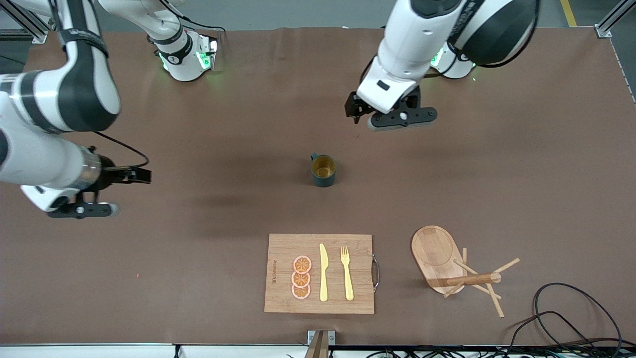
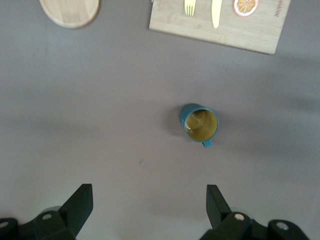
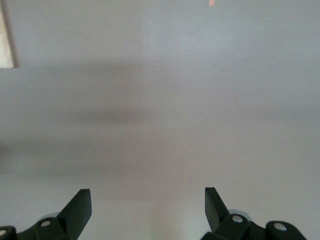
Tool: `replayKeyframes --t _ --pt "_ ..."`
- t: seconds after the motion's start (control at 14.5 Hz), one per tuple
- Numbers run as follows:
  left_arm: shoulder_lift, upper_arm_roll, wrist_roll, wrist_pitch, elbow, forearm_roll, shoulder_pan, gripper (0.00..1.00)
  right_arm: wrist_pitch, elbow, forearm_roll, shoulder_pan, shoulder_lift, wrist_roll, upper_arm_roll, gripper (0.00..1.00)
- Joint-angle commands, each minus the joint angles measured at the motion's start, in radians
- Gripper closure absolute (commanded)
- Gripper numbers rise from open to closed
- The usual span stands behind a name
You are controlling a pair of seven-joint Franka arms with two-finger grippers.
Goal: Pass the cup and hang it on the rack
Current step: 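Retract the right gripper while the left gripper moves above the mug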
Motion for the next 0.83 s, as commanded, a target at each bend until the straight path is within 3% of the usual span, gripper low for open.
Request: replayKeyframes --t 0.0,0.21,0.55,0.76 --pt "0.067 0.003 -0.096 0.001 0.009 0.071 -0.061 0.00 -0.036 -0.025 -0.012 -0.140 -0.052 -0.087 0.019 0.00" --pt "0.179 0.003 -0.292 0.001 0.016 0.213 -0.188 0.00 -0.088 0.032 -0.013 -0.240 -0.051 -0.228 0.024 0.00" --pt "0.331 0.005 -0.677 0.004 0.019 0.399 -0.366 0.00 -0.144 0.119 -0.061 -0.205 -0.038 -0.227 0.030 0.00" --pt "0.366 0.005 -0.868 0.004 0.019 0.494 -0.441 0.00 -0.139 0.124 -0.055 -0.185 -0.032 -0.226 0.030 0.00"
